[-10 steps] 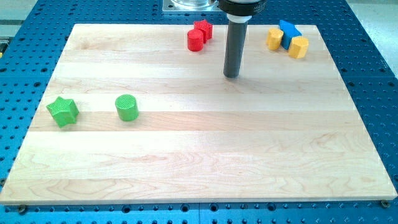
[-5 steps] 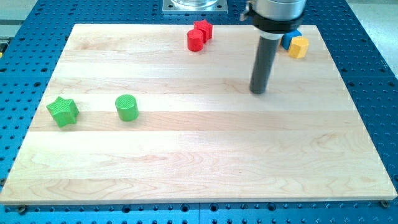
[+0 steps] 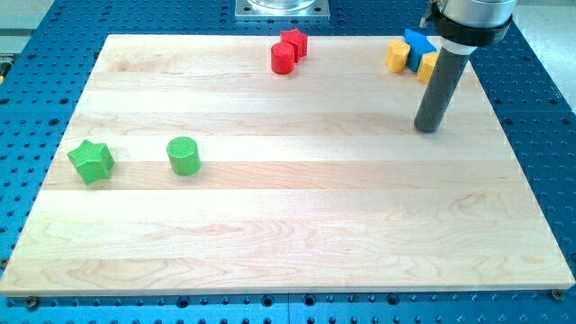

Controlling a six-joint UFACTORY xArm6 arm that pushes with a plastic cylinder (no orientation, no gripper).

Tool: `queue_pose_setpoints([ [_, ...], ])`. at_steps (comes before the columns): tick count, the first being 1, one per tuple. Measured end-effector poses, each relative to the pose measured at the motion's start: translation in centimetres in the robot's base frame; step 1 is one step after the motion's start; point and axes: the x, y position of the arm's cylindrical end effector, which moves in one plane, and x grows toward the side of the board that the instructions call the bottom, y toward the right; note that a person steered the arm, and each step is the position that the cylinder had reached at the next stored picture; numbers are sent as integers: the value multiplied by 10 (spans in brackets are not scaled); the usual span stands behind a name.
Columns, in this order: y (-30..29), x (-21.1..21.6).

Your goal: Move the group of blocks slightly to right side of the red blocks

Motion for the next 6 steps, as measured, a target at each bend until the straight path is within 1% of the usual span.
queue_pose_setpoints([
  [5, 7, 0],
  [6, 19, -15],
])
